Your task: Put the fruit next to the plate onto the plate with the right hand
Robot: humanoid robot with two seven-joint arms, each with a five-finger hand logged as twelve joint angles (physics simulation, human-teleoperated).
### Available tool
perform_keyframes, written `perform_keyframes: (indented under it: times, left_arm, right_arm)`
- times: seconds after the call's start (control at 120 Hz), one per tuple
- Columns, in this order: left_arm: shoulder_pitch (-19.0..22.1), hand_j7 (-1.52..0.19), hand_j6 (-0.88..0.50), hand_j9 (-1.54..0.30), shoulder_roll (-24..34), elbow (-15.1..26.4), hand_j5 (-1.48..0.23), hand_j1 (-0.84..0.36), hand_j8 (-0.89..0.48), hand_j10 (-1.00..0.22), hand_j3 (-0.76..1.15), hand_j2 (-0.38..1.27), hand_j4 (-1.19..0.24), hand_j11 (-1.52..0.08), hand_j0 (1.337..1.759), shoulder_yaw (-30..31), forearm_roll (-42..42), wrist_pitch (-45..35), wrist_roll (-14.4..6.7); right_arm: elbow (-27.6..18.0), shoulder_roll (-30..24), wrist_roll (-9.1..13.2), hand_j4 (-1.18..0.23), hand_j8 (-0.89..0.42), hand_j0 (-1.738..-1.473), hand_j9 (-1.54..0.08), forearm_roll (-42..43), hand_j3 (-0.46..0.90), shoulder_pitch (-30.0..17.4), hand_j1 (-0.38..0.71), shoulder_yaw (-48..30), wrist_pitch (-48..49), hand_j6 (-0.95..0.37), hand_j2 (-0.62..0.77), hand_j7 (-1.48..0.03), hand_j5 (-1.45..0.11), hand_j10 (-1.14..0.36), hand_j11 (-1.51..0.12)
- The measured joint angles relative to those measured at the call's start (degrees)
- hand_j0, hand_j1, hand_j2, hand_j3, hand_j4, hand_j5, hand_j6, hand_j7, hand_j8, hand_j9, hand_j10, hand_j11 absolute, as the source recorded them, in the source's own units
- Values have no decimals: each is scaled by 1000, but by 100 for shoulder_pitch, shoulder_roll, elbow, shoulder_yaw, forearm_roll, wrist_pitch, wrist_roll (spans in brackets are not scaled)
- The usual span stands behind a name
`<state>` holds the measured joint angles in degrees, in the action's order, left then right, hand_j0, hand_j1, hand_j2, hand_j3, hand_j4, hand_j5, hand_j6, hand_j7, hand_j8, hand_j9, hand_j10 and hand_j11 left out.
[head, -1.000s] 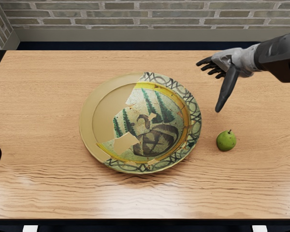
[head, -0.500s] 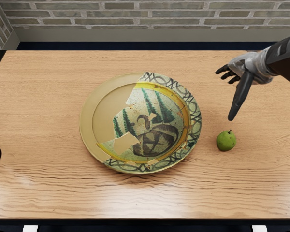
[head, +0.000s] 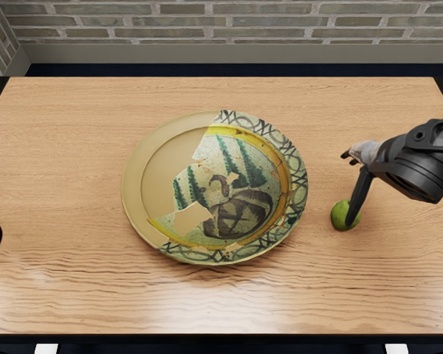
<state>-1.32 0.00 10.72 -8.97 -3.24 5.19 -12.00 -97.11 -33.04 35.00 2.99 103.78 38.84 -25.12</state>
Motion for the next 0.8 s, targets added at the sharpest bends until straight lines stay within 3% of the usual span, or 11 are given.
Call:
perform_keyframes:
  times: [0.267, 0.8]
  left_arm:
    - [0, 0, 0, 0, 0, 0, 0, 349, 0, 0, 0, 0, 0, 0, 1658, 0, -1, 0, 0]
    - [0, 0, 0, 0, 0, 0, 0, 349, 0, 0, 0, 0, 0, 0, 1658, 0, 1, 0, 2]
  right_arm:
    - [19, 55, 0, -72, -73, -1658, -93, 287, 0, -426, -263, -84, -272, -73, -14, -93, -93, -72, -93]
    - [26, 174, 0, -234, -234, -1658, -303, 420, 0, -843, -69, -160, -534, -235, -46, -303, -304, -234, -303]
